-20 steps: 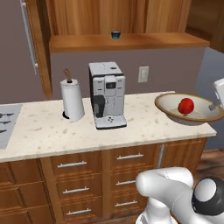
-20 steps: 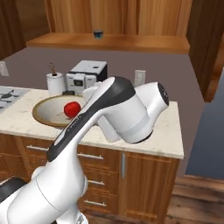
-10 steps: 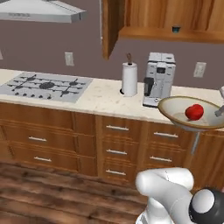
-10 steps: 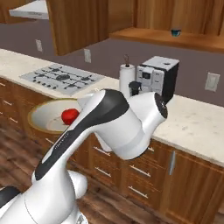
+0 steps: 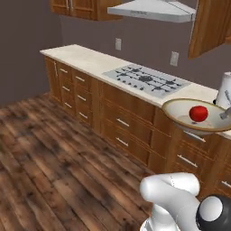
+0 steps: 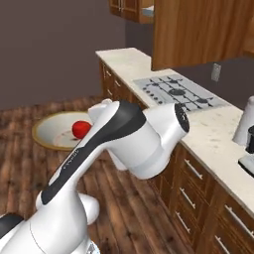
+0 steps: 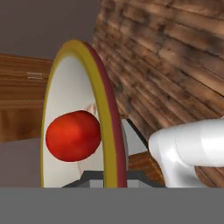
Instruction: Pick the tomato from the cabinet and place it in the bowl. Then pick the bowl and place it in the sink. Then turn on the sink facuet.
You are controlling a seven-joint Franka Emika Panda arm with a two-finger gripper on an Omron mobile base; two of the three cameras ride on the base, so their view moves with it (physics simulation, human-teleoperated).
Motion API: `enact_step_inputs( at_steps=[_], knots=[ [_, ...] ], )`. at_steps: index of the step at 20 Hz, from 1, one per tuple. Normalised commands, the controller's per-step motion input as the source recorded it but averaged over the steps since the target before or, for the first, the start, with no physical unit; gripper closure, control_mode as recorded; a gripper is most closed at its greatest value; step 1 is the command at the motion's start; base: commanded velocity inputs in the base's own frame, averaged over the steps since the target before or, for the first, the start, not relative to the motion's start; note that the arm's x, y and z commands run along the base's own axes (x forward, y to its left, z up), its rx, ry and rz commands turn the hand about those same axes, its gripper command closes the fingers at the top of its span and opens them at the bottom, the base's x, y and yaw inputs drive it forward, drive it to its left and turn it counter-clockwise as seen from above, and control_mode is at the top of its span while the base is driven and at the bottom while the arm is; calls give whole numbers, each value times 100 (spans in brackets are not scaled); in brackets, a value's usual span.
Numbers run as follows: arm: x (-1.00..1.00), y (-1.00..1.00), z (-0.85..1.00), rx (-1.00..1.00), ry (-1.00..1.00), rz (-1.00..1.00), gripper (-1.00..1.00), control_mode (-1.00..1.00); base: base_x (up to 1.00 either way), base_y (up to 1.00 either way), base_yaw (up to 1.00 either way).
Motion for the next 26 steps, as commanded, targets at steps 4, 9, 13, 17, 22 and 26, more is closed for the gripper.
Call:
enact_step_inputs(
  at_steps=[4, 9, 13, 17, 22, 26],
  knots=[
    [0, 0, 0, 0, 0, 0, 100, 100, 0, 19, 75],
    [0, 0, 0, 0, 0, 0, 100, 100, 0, 25, 65],
    [0, 0, 0, 0, 0, 0, 100, 100, 4, 31, 62],
    [0, 0, 0, 0, 0, 0, 100, 100, 19, 27, 65],
    [0, 0, 0, 0, 0, 0, 100, 100, 39, 16, 68],
    [0, 0, 0, 0, 0, 0, 100, 100, 37, 6, 74]
  ],
)
